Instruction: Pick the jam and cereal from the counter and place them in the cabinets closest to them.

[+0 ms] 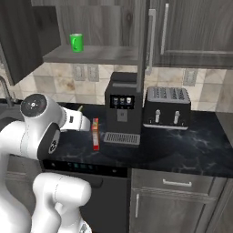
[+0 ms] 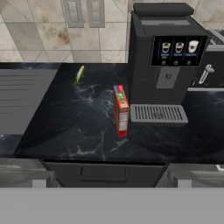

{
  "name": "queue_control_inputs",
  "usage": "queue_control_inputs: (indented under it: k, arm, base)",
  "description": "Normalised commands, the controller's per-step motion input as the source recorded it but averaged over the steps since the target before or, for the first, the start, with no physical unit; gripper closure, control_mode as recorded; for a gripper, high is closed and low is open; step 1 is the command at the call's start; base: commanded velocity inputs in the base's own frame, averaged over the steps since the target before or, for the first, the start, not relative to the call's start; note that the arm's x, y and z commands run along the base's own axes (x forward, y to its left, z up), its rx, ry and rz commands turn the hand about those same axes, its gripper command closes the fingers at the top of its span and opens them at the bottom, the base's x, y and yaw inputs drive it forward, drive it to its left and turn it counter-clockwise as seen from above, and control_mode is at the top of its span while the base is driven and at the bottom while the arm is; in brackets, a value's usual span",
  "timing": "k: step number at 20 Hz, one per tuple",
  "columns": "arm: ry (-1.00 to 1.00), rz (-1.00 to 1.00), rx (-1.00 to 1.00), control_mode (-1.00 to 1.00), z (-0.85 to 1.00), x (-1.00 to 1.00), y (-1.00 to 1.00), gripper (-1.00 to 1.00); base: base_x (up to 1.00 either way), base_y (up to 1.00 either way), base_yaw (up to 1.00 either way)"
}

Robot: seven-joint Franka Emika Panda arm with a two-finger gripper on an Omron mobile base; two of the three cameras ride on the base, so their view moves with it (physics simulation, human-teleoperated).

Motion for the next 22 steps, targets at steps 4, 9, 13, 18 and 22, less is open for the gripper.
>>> queue_control_inputs:
  k: [4,9,13,18,22]
  arm:
    - [0.00,0.00,0.00,1.00,0.00,0.00,0.00,-1.00]
    - [0.00,0.00,0.00,1.00,0.00,0.00,0.00,-1.00]
    - [0.00,0.00,0.00,1.00,0.00,0.00,0.00,-1.00]
    - [0.00,0.00,0.00,1.00,0.00,0.00,0.00,-1.00]
    - [0.00,0.00,0.00,1.00,0.00,0.00,0.00,-1.00]
  base:
    - [0.08,0.00,0.00]
    - [0.35,-0.08,0.03]
    - [0.37,-0.15,0.05]
    - [0.25,-0.10,0.05]
    - [0.01,0.00,0.00]
